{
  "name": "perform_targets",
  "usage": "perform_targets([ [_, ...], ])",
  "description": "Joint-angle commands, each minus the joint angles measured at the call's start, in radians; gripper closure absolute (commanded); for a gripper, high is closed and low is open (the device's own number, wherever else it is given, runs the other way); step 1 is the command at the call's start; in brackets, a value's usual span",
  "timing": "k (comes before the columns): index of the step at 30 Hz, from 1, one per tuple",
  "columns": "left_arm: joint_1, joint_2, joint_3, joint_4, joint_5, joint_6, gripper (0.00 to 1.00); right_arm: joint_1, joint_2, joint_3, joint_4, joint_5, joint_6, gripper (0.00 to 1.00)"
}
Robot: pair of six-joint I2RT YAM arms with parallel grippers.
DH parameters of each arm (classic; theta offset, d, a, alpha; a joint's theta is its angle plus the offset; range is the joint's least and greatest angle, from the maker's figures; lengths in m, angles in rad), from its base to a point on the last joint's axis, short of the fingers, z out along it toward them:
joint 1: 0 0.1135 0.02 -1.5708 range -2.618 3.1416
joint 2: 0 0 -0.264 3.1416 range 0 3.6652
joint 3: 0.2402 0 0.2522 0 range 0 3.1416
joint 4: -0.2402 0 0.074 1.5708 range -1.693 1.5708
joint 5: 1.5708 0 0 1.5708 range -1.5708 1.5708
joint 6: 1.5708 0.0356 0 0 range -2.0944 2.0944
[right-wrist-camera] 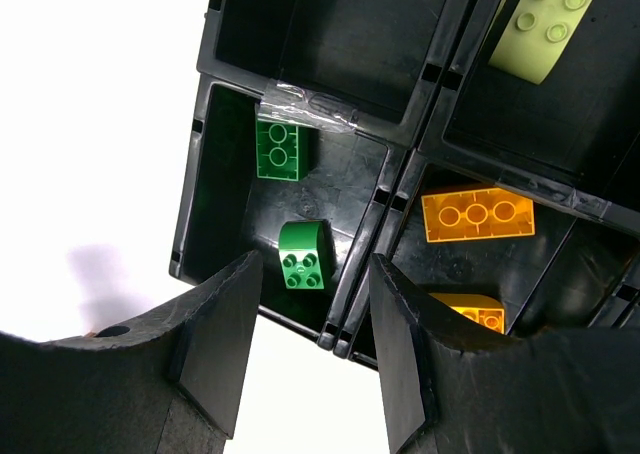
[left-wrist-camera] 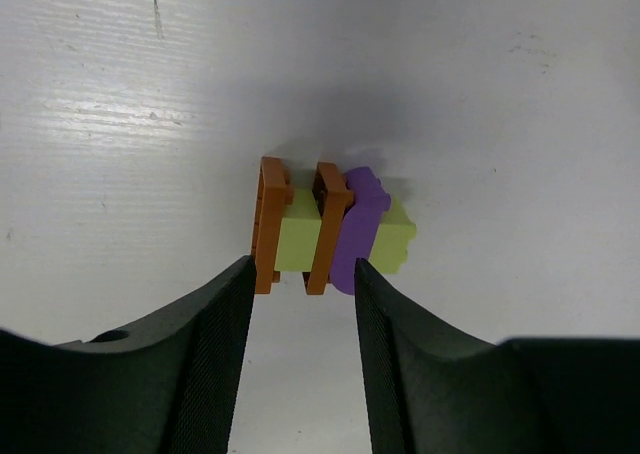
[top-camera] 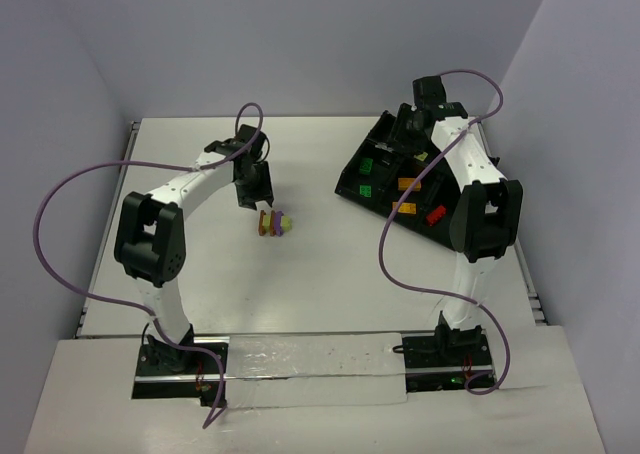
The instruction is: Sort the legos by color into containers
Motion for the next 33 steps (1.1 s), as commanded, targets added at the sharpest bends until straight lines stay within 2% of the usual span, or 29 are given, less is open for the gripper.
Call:
perform_targets([
  [1, 0.001, 0.01, 0.027, 0.019, -0.033, -0.039, 0.51, -0.001, -0.05, 0.003, 0.019, -0.003, -0.009, 0.46],
  [7, 0.003, 0.042, 0.034, 0.028, -0.054, -0.024, 0.56, -0.001, -0.053, -0.004, 0.015, 0.004, -0.012, 0.46],
  [20, 0.011, 0.112, 0.054, 0.048, -0.049, -0.028, 0.6, -0.001, -0.053, 0.012, 0.004, 0.011, -0.011, 0.46],
  [26, 0.014, 0.126, 0.043, 0.057, -0.067, -0.026, 0.64, -0.002, -0.052, 0.012, 0.0, 0.015, -0.013, 0.45],
  [28, 0.013, 0.127, 0.037, 0.061, -0.067, -0.023, 0.7, -0.002, -0.05, 0.014, -0.001, 0.011, -0.012, 0.46],
  [33, 0.014, 0.142, 0.033, 0.061, -0.072, -0.015, 0.72, -0.002, -0.044, 0.026, -0.001, 0.007, -0.006, 0.46],
])
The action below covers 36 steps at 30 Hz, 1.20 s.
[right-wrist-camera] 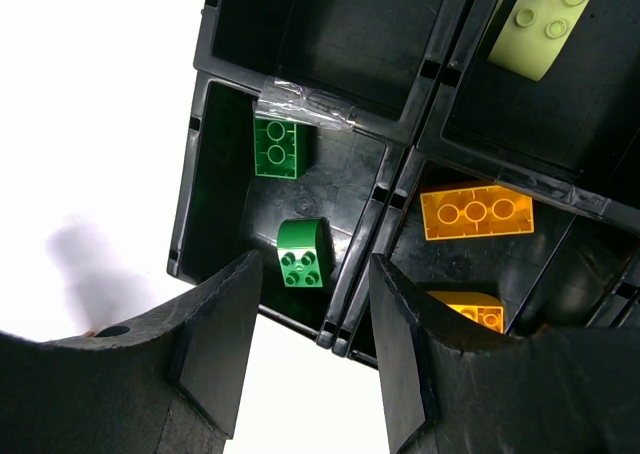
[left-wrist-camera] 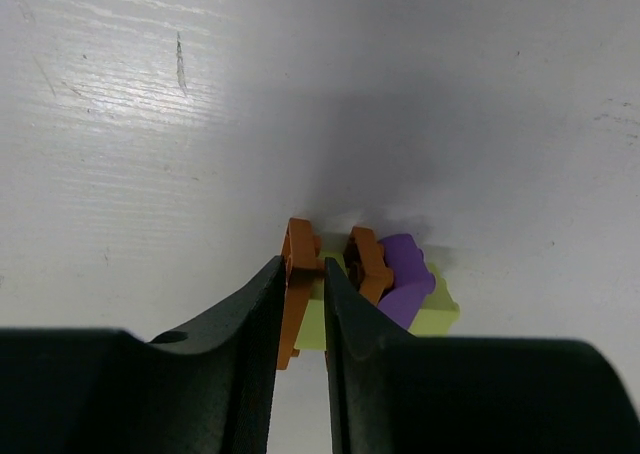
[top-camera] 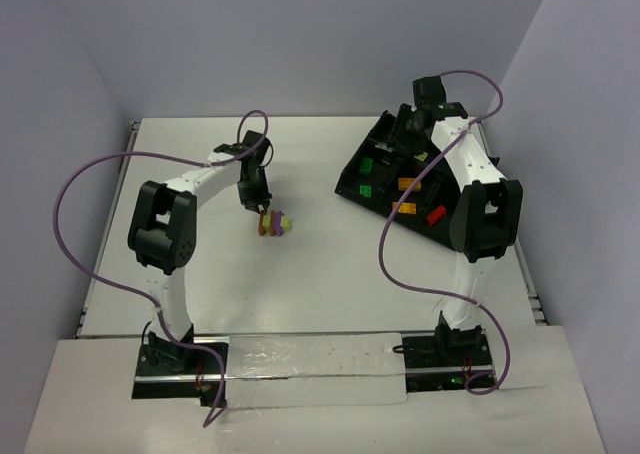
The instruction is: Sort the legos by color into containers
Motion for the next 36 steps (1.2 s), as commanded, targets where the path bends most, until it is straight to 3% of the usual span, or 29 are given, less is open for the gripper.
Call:
perform_targets([
  [1, 0.003, 0.019, 0.013, 0.027, -0.019, 0.01, 0.74, -0.002, -0.044, 0.028, 0.003, 0.006, -0.006, 0.46],
  [6, 0.003, 0.016, 0.028, 0.014, -0.025, 0.021, 0.99, -0.002, -0.044, 0.031, 0.001, 0.006, -0.011, 0.46],
  [15, 0.003, 0.011, 0.077, -0.019, -0.015, 0.047, 1.0, 0.014, -0.032, 0.052, -0.008, -0.043, 0.0, 0.46],
  [25, 0.033, 0.016, 0.261, -0.123, 0.0, 0.066, 1.0, 0.156, -0.047, 0.044, -0.044, -0.084, -0.058, 0.46],
  [28, 0.065, 0.003, 0.308, -0.113, 0.093, 0.048, 1.0, 0.183, -0.061, 0.039, -0.027, -0.171, -0.106, 0.46],
  [33, 0.145, -0.074, 0.258, 0.084, 0.463, -0.084, 1.0, 0.198, -0.103, 0.028, 0.016, -0.489, -0.146, 0.46],
  [36, 0.145, -0.078, 0.288, 0.135, 0.546, -0.115, 1.0, 0.208, -0.105, 0.04, 0.019, -0.573, -0.148, 0.45],
])
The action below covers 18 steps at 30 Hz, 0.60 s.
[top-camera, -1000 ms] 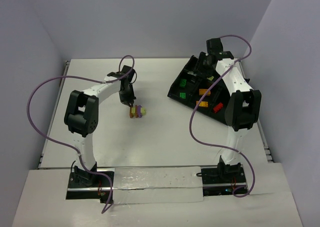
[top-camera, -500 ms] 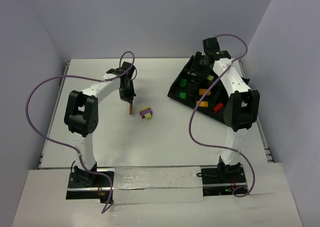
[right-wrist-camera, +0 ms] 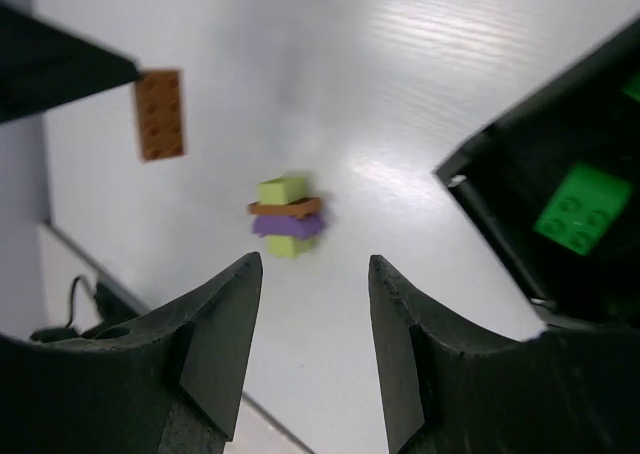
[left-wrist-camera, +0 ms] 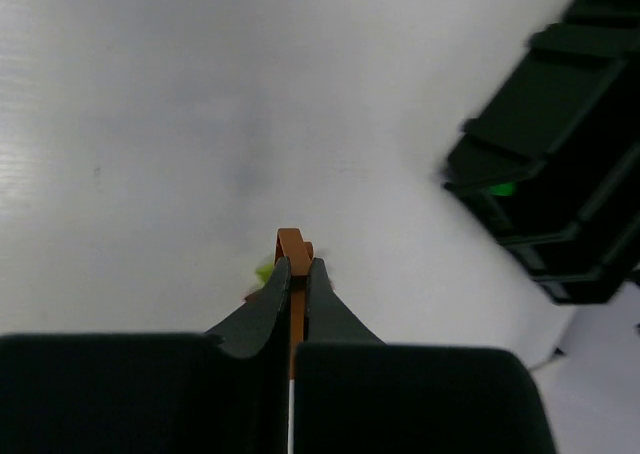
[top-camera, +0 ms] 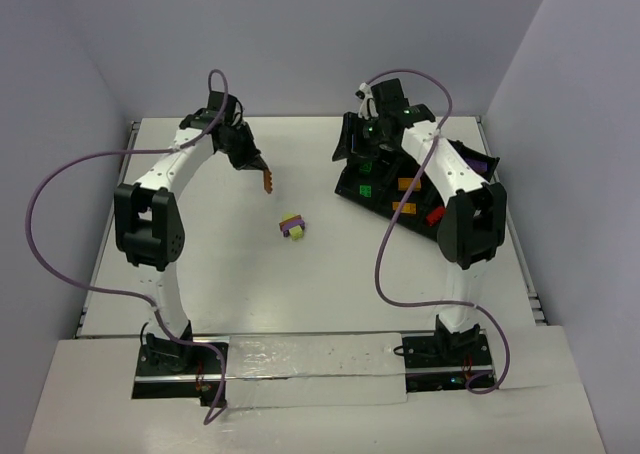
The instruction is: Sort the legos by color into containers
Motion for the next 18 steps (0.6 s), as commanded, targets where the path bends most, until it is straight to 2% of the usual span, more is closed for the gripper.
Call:
perform_targets([
  [1, 0.007, -0.07, 0.044, 0.16, 0.267, -0.092, 1.0, 0.012, -0.086, 0.031, 0.039, -0.242, -0.041, 0.45],
  [6, 0.009, -0.069, 0.048, 0.31, 0.414, -0.192, 1.0, 0.059, -0.069, 0.087, 0.025, -0.298, -0.061, 0.42],
  [7, 0.009, -0.066, 0.044, 0.325, 0.426, -0.218, 1.0, 0.082, -0.063, 0.1, 0.008, -0.298, -0.078, 0.38],
  [10, 0.009, -0.06, 0.023, 0.394, 0.461, -0.269, 1.0, 0.146, -0.027, 0.183, -0.048, -0.212, -0.107, 0.31],
  [13, 0.009, -0.08, -0.006, 0.45, 0.474, -0.307, 1.0, 0.178, 0.008, 0.231, -0.059, -0.135, -0.089, 0.3],
  [18, 0.009, -0.087, -0.006, 0.445, 0.475, -0.301, 1.0, 0.186, 0.052, 0.272, -0.061, -0.048, -0.034, 0.28],
])
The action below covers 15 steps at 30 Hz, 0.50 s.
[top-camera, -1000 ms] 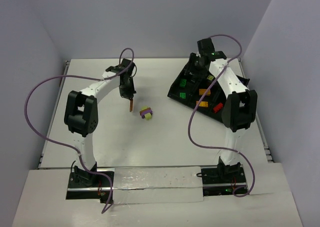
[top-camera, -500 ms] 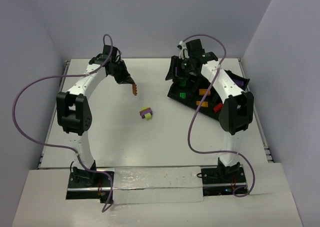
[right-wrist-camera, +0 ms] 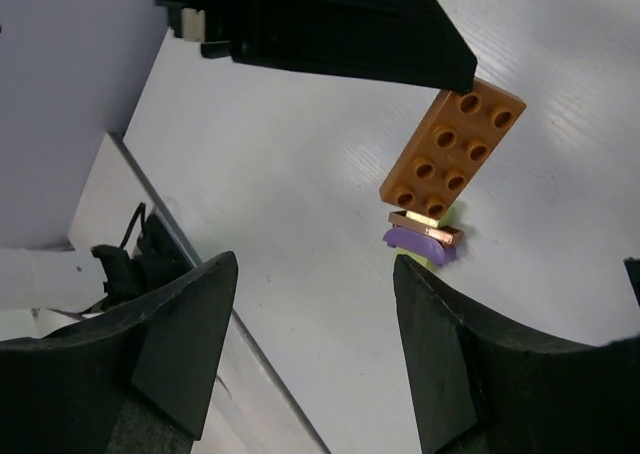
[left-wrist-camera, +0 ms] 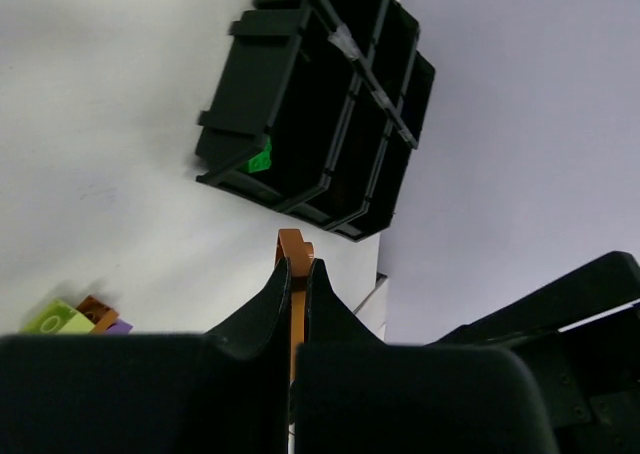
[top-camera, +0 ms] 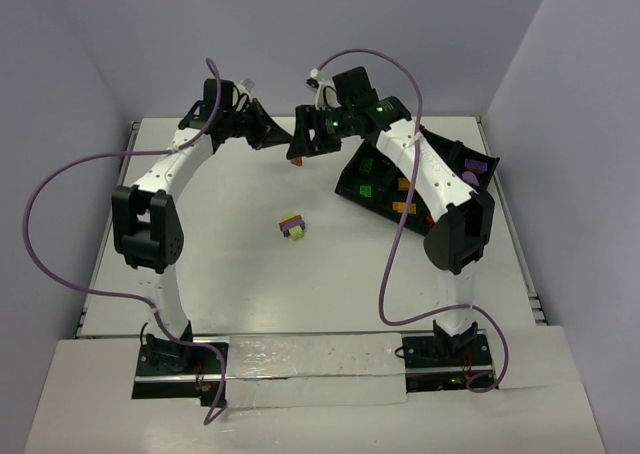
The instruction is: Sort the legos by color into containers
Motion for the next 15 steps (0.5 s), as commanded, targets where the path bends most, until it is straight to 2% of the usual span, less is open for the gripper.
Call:
perform_targets([
  [1, 0.0, -0.065, -0.006, 0.083, 0.049, -0.035, 1.0, -0.008, 0.039, 0.044, -0.023, 0.121, 0.03, 0.23],
  [2, 0.0, -0.068, -0.012, 0.087, 0.051, -0.036, 1.0, 0.001, 0.041, 0.042, -0.019, 0.149, 0.035, 0.11],
  [9, 0.0, -0.105, -0.042, 0.066, 0.039, -0.013, 1.0, 0.014, 0.054, 0.028, 0.024, 0.222, 0.074, 0.1],
  [15, 0.002, -0.125, -0.051, 0.057, 0.033, -0.005, 1.0, 0.015, 0.1, 0.05, 0.038, 0.144, 0.081, 0.14],
])
